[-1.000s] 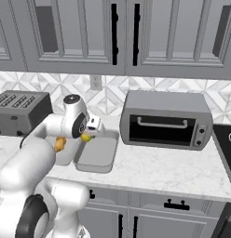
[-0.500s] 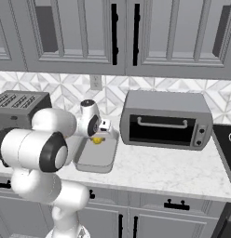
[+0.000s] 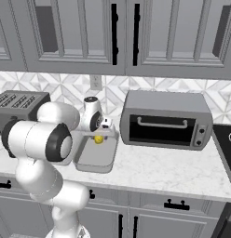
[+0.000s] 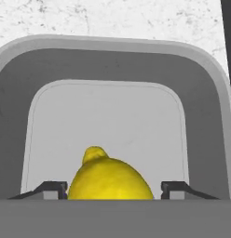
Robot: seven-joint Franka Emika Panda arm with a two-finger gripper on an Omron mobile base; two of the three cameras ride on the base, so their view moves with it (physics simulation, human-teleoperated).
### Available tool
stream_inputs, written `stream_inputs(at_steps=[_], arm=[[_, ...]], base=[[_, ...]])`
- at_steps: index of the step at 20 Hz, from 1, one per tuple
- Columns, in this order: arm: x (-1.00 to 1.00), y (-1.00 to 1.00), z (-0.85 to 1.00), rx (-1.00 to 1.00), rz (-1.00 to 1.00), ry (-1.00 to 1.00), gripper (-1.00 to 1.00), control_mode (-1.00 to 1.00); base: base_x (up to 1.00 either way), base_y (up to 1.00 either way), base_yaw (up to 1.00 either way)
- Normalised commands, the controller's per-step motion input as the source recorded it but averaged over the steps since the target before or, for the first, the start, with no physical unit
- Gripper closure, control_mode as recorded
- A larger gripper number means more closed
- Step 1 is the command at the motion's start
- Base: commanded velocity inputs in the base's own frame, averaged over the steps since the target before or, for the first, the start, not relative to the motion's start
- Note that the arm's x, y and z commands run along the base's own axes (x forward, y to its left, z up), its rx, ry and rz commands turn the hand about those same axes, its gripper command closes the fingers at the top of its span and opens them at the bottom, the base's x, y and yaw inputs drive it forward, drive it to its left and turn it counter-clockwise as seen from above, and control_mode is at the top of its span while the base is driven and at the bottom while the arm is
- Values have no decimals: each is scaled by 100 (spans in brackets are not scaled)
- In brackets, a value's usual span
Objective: Place one lemon and one chicken drumstick in each tupperware on the nearby counter, to pack two identical lunches.
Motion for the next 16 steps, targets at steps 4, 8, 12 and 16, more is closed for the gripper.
stream_inputs(at_steps=[4,8,12,16], arm=[[-24,1,0,0,0,-2,-100,-100],[-48,2,4,0,0,0,-100,-100],[-97,30,34,0,4,-9,-100,-100],[-96,51,58,1,4,-10,-100,-100]], base=[[0,0,0],[0,0,0],[0,0,0],[0,0,0]])
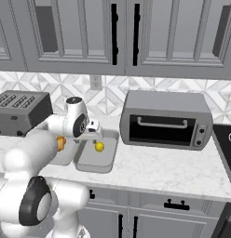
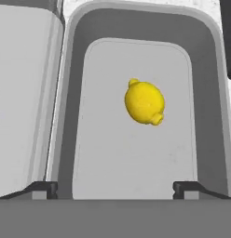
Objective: Place one lemon and one chicken drumstick in each tupperware on the nearby counter, to pack two identical lunches.
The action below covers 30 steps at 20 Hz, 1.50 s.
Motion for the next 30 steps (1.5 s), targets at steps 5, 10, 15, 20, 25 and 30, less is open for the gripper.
stream_inputs(at_steps=[5,10,15,20,25,30], arm=[[-100,24,70,1,1,-15,-100,-100],[-100,0,81,1,0,-16,-100,-100],[-100,0,56,3,0,-25,-100,-100],[-82,0,16,7,0,-21,-100,-100],[-47,0,-18,1,0,-4,-100,-100],[-5,0,-20,0,0,0,-100,-100]], base=[[0,0,0],[0,0,0],[0,0,0],[0,0,0],[0,0,0],[0,0,0]])
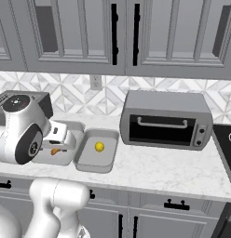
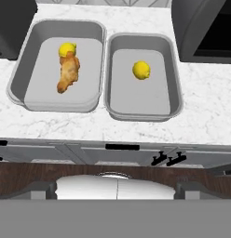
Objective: Place one lemon and one chicken drumstick in each tupperware on the nearby counter, to pack two identical lunches.
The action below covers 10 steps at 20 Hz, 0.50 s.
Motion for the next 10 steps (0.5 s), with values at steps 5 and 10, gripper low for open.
stream_inputs(at_steps=[5,10], arm=[[0,0,0,0,0,0,-100,-100],[0,0,0,0,0,0,-100,100]], base=[[0,0,0],[-10,0,5]])
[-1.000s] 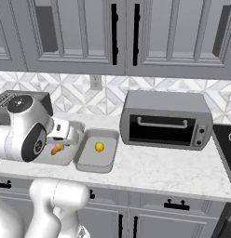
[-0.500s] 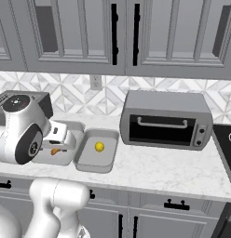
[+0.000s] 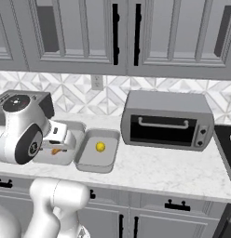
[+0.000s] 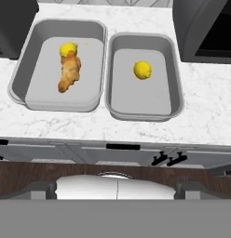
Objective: Place one lemon and one chicken drumstick in each tupperware on the nearby counter, to pack two identical lunches.
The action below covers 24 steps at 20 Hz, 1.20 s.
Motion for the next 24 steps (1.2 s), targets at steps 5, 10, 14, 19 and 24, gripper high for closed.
stream_inputs(at_steps=[5,10,14,19,24], arm=[[0,0,0,0,0,0,-100,100],[0,0,0,0,0,0,-100,100],[0,0,0,0,0,0,-100,100],[0,0,0,0,0,0,-100,100],[0,0,0,0,0,0,-100,100]], base=[[-64,0,27],[-79,-33,74],[-74,-29,90],[-87,-28,84],[-73,-14,82]])
